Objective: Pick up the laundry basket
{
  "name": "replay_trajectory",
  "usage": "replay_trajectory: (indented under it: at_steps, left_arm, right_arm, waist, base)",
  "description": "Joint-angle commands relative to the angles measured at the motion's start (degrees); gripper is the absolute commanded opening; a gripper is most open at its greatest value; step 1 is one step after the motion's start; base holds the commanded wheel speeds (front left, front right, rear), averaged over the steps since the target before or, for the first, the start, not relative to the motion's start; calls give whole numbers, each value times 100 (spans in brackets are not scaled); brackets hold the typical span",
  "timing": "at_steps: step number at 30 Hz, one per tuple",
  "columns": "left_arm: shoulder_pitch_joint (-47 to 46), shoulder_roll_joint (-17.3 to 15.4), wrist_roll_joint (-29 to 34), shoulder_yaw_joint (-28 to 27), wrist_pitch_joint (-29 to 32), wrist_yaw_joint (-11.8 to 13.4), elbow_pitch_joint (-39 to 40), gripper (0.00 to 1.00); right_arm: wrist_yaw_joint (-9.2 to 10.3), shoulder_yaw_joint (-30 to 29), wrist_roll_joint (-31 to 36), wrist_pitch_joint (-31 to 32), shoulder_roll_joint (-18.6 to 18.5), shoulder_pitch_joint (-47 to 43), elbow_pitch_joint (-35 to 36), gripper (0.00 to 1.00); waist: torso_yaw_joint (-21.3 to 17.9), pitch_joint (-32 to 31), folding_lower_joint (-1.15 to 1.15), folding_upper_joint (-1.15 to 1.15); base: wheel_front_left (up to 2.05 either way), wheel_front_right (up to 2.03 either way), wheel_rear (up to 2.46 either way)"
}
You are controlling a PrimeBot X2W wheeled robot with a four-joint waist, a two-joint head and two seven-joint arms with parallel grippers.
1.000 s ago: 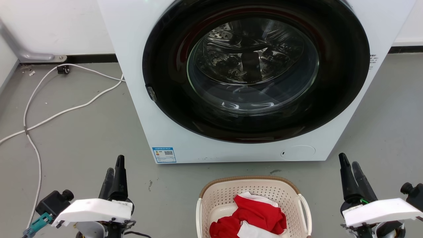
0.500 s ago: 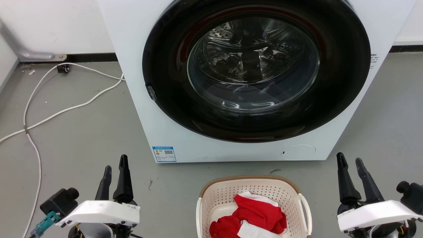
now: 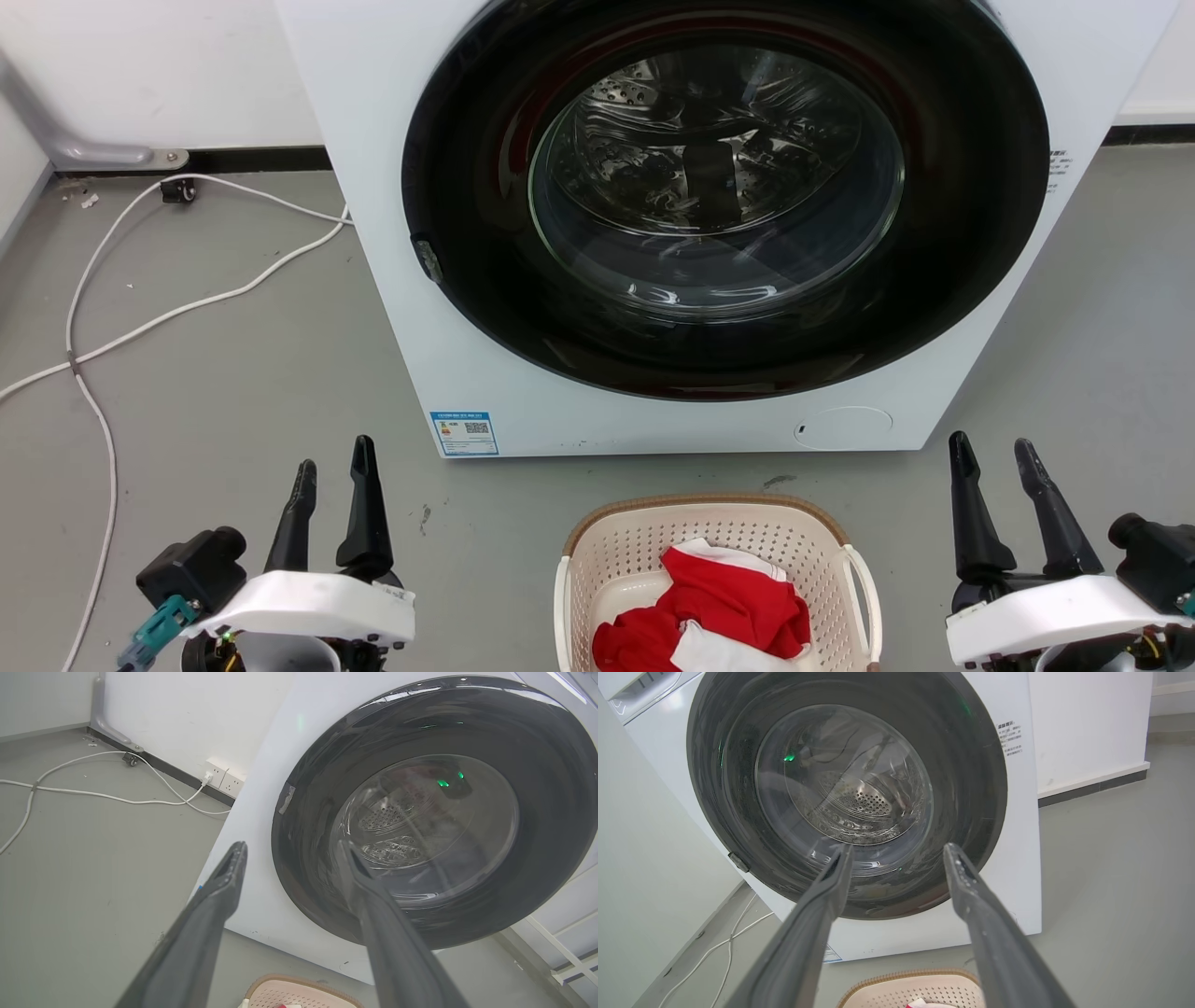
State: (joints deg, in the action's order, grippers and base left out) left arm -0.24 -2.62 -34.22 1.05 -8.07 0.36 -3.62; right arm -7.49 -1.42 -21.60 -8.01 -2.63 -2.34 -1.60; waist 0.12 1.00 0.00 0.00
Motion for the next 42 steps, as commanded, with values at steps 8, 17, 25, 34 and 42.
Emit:
replay_trajectory:
  at_steps: [8, 17, 25, 34, 42]
  left_arm:
    - [51, -26, 588, 53, -147, 51, 114, 100]
    - [78, -27, 1133, 121, -272, 96, 170, 100]
    - [120, -28, 1593, 165, -377, 132, 190, 100]
    - [170, -29, 2092, 190, -487, 204, 234, 100]
    - [195, -31, 2528, 249, -569, 227, 268, 100]
  right_arm:
    - [0, 20, 592, -150, -27, -71, 166, 100]
    - [0, 49, 1146, -274, -30, -128, 265, 100]
    - [1, 61, 1628, -377, -32, -195, 332, 100]
    - [1, 75, 2116, -487, -34, -256, 409, 100]
    - [1, 84, 2557, -572, -35, -302, 465, 100]
  waist:
    - [-10, 6, 0, 0]
    - [-11, 17, 0, 0]
    - [-16, 2, 0, 0]
    - [-22, -3, 0, 0]
    - [-20, -3, 0, 0]
  base:
    - [0, 0, 0]
    - [0, 0, 0]
    - [0, 0, 0]
    - [0, 0, 0]
    - [0, 0, 0]
